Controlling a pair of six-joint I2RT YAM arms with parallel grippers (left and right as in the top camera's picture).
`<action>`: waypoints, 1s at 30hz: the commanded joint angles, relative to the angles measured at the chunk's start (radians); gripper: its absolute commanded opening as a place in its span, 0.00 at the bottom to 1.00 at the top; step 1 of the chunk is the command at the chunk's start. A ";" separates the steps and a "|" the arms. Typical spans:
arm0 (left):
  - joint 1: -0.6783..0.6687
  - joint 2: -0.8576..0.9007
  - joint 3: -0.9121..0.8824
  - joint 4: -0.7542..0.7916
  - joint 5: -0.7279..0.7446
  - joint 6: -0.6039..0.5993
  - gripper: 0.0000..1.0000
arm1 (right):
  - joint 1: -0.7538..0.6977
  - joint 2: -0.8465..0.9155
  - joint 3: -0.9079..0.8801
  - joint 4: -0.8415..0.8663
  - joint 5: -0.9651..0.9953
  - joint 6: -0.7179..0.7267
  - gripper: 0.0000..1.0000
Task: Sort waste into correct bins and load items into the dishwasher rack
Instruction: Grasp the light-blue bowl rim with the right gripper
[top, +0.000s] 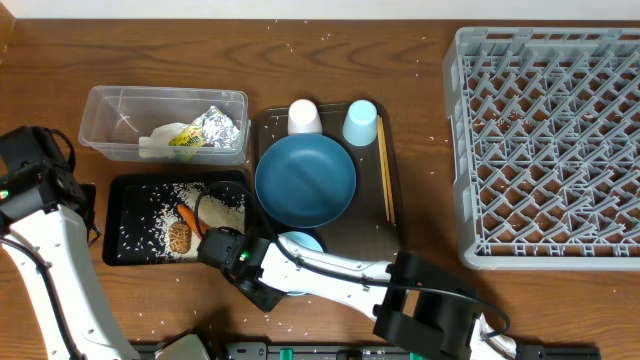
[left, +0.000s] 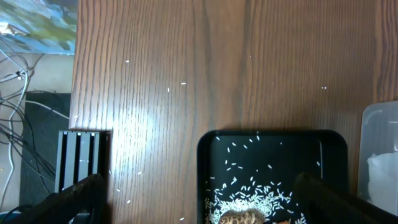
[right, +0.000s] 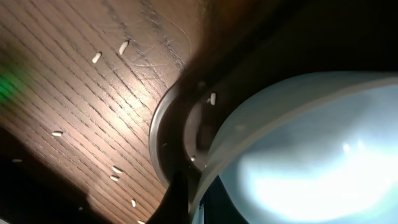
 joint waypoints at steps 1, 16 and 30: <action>0.005 -0.002 -0.002 -0.006 -0.005 -0.006 0.98 | -0.005 0.001 0.001 -0.013 -0.016 0.009 0.01; 0.005 -0.002 -0.002 -0.006 -0.005 -0.006 0.98 | -0.056 -0.217 0.127 -0.152 -0.025 0.000 0.01; 0.005 -0.002 -0.002 -0.006 -0.005 -0.006 0.98 | -0.163 -0.354 0.083 -0.166 -0.167 -0.138 0.29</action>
